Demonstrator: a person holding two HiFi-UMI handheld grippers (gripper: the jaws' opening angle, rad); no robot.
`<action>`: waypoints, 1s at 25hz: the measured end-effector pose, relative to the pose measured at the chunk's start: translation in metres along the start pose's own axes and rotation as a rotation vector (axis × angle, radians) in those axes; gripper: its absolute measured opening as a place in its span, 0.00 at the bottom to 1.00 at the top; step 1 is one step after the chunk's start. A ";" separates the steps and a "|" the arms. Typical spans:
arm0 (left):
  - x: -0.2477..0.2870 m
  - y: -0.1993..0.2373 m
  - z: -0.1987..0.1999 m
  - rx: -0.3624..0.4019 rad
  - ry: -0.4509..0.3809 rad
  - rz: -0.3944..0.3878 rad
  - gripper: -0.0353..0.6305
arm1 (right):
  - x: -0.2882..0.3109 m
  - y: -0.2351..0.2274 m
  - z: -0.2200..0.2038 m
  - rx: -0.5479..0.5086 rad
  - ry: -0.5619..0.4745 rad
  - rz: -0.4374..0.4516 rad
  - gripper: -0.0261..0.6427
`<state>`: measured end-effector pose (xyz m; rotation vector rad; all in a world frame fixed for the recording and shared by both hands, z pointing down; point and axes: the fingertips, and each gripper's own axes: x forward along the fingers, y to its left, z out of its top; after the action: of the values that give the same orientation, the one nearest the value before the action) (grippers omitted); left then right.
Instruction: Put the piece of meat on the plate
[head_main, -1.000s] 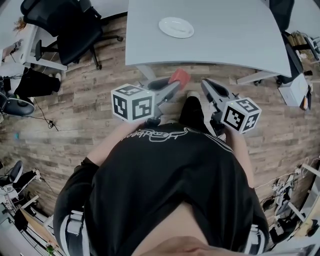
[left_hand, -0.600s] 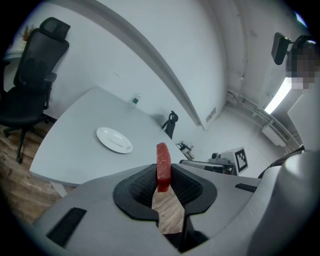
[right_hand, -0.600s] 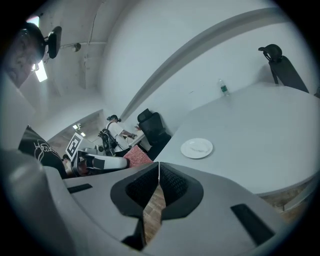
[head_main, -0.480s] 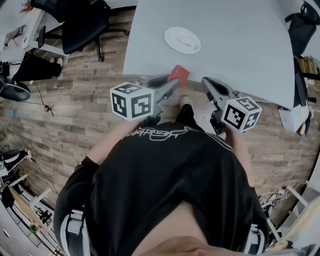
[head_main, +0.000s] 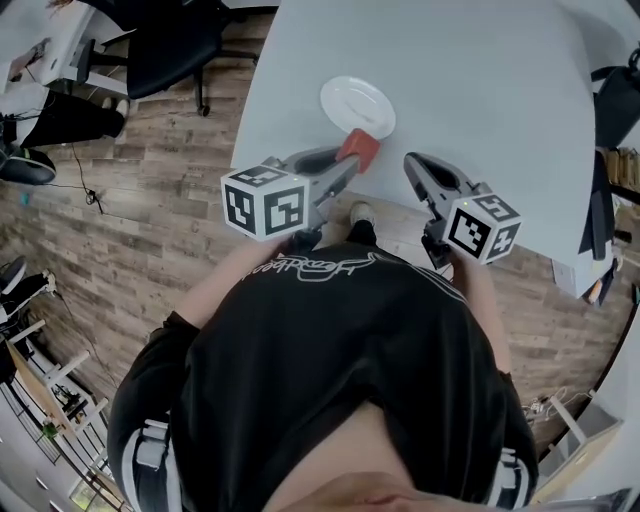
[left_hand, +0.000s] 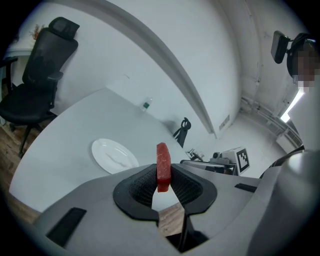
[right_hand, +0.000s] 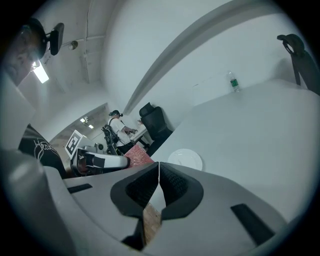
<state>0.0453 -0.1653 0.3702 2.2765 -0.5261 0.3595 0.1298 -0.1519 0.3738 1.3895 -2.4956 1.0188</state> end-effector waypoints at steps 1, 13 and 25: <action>0.004 0.002 0.001 -0.007 -0.003 0.009 0.18 | 0.002 -0.004 0.002 -0.001 0.007 0.008 0.06; 0.038 0.023 0.012 -0.067 -0.041 0.099 0.18 | 0.030 -0.041 0.013 -0.019 0.086 0.111 0.06; 0.062 0.049 0.017 -0.057 -0.036 0.163 0.18 | 0.057 -0.066 0.015 -0.024 0.154 0.157 0.06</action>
<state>0.0775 -0.2249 0.4143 2.1951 -0.7335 0.3799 0.1527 -0.2247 0.4183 1.0784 -2.5251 1.0749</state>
